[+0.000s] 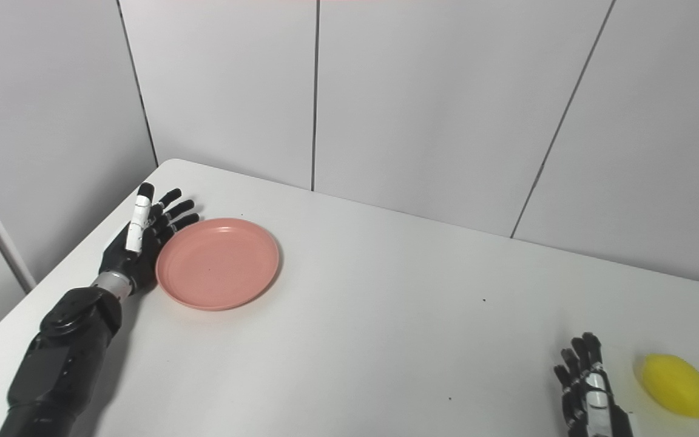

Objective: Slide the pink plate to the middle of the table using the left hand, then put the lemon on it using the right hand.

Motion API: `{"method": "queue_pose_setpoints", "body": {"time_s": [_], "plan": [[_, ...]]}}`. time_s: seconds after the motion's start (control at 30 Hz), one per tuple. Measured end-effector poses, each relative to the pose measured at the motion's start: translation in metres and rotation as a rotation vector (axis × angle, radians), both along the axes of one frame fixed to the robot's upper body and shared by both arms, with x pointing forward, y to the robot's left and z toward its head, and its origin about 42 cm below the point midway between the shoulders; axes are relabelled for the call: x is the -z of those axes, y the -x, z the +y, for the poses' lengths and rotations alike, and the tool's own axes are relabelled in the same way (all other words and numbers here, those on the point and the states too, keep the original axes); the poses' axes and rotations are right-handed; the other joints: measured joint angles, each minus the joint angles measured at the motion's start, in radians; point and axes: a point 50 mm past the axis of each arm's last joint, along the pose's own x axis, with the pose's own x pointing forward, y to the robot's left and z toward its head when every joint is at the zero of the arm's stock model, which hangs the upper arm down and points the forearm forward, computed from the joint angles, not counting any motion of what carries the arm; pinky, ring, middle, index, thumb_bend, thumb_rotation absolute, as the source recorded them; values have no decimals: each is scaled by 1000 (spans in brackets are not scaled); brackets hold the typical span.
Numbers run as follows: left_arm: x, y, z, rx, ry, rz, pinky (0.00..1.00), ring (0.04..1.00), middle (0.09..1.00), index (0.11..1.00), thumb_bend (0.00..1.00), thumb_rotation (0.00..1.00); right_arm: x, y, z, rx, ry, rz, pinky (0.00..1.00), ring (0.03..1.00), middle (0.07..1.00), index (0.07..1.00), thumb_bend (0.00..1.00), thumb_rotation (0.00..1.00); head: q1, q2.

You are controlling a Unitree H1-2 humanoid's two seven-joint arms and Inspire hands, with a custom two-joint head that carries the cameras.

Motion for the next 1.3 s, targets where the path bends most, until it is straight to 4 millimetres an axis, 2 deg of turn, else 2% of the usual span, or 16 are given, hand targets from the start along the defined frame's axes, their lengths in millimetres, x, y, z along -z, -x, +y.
{"method": "queue_pose_setpoints", "body": {"time_s": [0.2,0.37,0.53,0.73,0.93,1.07,1.3], "plan": [[-3,-2,-15,8,11,24,760,817,843,884,839,922,0,0,2,6,-5,-1,1000,1000,1000,1000,657,871,-5,2],[-4,-7,-25,11,-4,35,743,810,829,866,884,882,0,1,2,7,-7,-1,1000,1000,1000,1000,653,878,-9,5],[-5,-11,-44,46,-25,43,759,816,838,859,840,923,0,0,4,4,-7,-1,1000,1000,1000,1000,651,876,-8,5],[-4,-15,-65,77,-40,56,768,833,854,866,824,906,0,1,4,10,3,2,1000,1000,1000,1000,663,880,-14,5],[1,-22,-83,112,-27,65,845,856,867,878,818,899,0,0,6,11,-1,1,1000,1000,1000,1000,668,881,-17,8],[5,-25,-97,130,-62,53,789,827,863,892,820,905,0,0,7,7,-2,1,1000,1000,1000,1000,684,866,-20,9],[12,-28,-117,121,-106,38,785,833,871,915,788,933,0,0,9,9,-10,1,1000,998,1000,1000,693,850,-26,12]]}}
